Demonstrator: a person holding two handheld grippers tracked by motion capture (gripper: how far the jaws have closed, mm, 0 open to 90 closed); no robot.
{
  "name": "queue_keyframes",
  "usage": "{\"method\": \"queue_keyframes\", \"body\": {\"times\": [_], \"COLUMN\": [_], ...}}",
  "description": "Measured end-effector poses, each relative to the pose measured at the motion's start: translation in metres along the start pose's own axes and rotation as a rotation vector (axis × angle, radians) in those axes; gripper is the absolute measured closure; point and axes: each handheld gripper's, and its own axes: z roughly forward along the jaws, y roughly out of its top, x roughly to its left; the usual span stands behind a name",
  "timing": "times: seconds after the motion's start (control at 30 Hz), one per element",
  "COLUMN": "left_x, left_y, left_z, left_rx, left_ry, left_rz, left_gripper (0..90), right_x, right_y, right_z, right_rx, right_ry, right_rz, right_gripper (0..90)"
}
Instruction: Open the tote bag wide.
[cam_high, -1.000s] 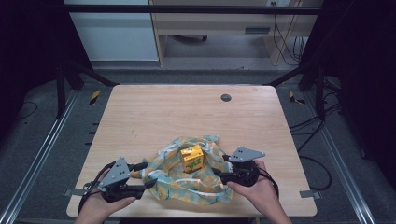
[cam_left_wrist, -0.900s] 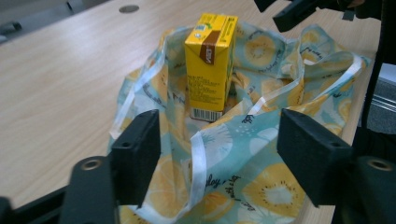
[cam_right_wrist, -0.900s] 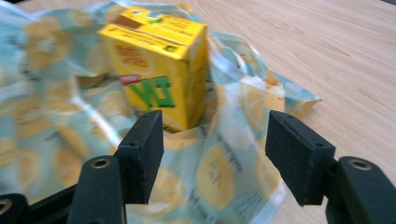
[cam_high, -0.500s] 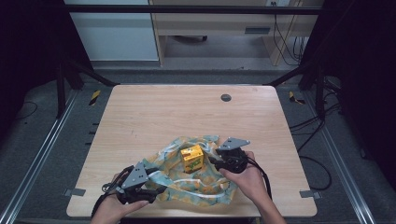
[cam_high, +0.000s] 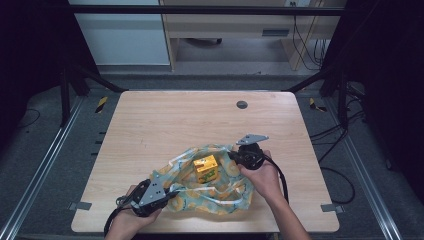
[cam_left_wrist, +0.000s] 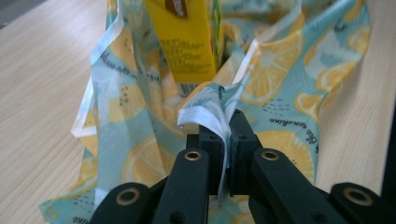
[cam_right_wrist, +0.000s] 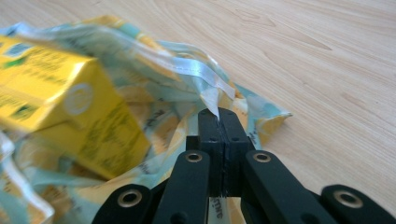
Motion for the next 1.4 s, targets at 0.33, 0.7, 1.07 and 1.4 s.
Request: {"method": "queue_keyframes", "body": {"times": [0.33,0.7,1.07,1.4], "left_x": [0.004,0.004,0.008,0.012], "left_y": [-0.011,-0.012,-0.012,-0.016], "left_z": [0.006,0.006,0.004,0.008], "left_rx": [0.075,0.063,0.044,0.062], "left_ry": [0.004,0.011,0.040,0.046], "left_rz": [0.003,-0.019,-0.036,-0.059], "left_gripper": [87.8,87.9,87.9,87.8], "right_x": [-0.028,-0.033,-0.034,-0.032], "right_y": [0.001,0.003,0.006,0.012], "right_z": [0.020,0.024,0.021,0.024], "right_rx": [0.028,0.002,-0.016,-0.016], "right_ry": [-0.034,-0.040,-0.049,-0.064], "right_rz": [0.053,0.062,0.064,0.042], "right_gripper": [89.9,89.9,89.9,89.9]}}
